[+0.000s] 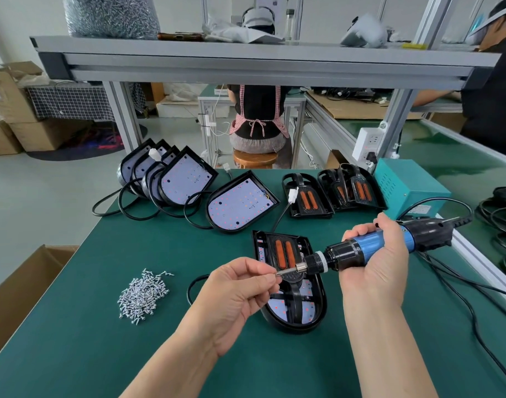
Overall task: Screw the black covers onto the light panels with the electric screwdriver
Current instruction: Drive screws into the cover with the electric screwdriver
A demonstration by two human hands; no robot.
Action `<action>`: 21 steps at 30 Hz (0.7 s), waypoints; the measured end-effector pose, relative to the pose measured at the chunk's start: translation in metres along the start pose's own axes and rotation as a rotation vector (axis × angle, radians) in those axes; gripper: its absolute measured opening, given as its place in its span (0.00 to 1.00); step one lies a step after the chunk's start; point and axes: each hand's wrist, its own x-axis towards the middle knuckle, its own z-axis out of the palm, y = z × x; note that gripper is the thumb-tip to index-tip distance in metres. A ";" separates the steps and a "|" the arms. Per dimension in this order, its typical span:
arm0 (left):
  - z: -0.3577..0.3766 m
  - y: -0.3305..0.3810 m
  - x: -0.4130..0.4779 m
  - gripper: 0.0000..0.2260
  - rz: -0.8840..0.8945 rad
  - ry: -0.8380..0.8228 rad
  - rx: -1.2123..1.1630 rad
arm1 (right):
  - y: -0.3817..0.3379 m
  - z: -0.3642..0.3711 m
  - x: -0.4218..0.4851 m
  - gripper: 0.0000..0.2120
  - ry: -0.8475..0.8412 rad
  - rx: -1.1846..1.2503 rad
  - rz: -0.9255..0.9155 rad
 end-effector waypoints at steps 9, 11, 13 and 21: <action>0.002 -0.029 -0.002 0.16 0.662 0.220 0.683 | 0.003 0.002 0.002 0.09 0.062 -0.045 0.010; 0.005 -0.033 -0.002 0.14 0.724 0.241 0.631 | 0.004 0.000 0.002 0.08 0.076 -0.022 0.061; 0.009 -0.034 -0.001 0.11 0.815 0.265 0.635 | 0.004 -0.001 0.003 0.09 0.090 0.006 0.111; -0.002 -0.037 0.006 0.10 1.072 0.281 0.933 | 0.010 -0.003 0.006 0.08 0.106 -0.034 0.107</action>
